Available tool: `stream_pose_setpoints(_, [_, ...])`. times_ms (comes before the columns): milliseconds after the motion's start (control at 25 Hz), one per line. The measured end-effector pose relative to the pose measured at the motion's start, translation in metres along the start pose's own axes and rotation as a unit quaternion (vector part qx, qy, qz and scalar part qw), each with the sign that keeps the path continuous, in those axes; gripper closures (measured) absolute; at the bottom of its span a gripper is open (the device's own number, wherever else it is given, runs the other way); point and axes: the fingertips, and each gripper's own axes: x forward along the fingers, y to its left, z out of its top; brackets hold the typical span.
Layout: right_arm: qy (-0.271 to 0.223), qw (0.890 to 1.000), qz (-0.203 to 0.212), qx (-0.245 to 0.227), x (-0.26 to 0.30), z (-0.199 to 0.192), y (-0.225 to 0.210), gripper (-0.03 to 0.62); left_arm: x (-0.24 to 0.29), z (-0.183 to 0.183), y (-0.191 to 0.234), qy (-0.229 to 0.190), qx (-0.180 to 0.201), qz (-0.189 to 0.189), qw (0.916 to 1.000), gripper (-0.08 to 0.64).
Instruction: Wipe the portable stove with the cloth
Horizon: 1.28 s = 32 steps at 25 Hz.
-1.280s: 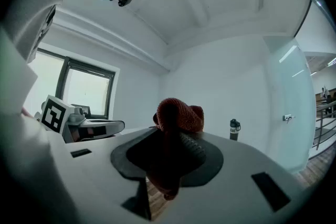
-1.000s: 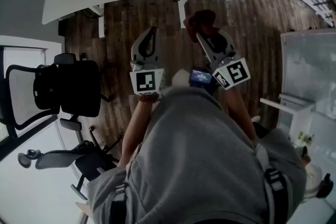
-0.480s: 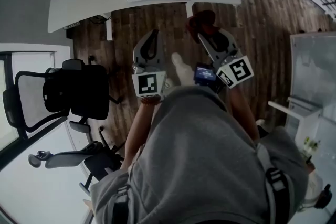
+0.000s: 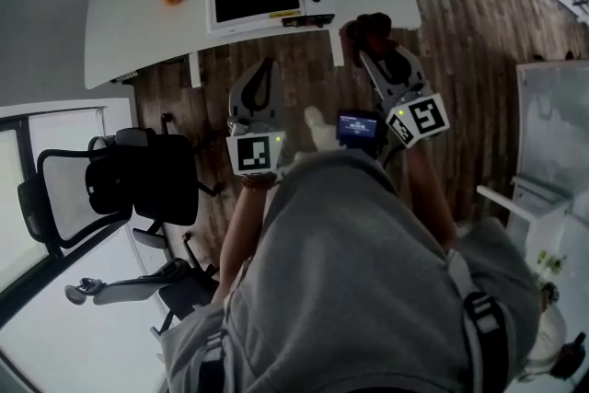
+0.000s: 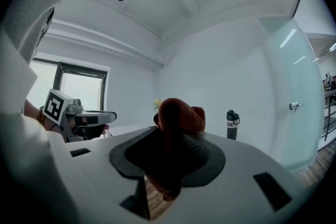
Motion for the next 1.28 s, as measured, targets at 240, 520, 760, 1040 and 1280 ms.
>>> stream_pose_setpoints(240, [0.015,1.000,0.011,-0.020,0.036,0.001,-0.047,0.452,0.042,0.001,0.010,0.009,0.002,0.013,0.9999,0.522])
stream_pose_setpoints(520, [0.027,0.998,0.047,-0.010,0.080,-0.008,-0.084,0.449,0.065,-0.010,0.022,0.024,0.001,0.040,0.9989,0.522])
stream_pose_setpoints(760, [0.065,0.994,0.079,0.032,0.124,-0.024,-0.095,0.446,0.065,-0.031,0.041,0.046,0.025,0.033,0.9981,0.522])
stream_pose_setpoints(1040, [0.116,0.988,0.086,0.050,0.187,-0.035,-0.108,0.440,0.087,-0.060,0.105,0.060,0.007,0.024,0.9979,0.520])
stream_pose_setpoints(1280, [0.145,0.987,0.052,0.043,0.238,-0.037,-0.128,0.462,0.109,-0.079,0.156,0.060,0.012,-0.022,0.9979,0.518])
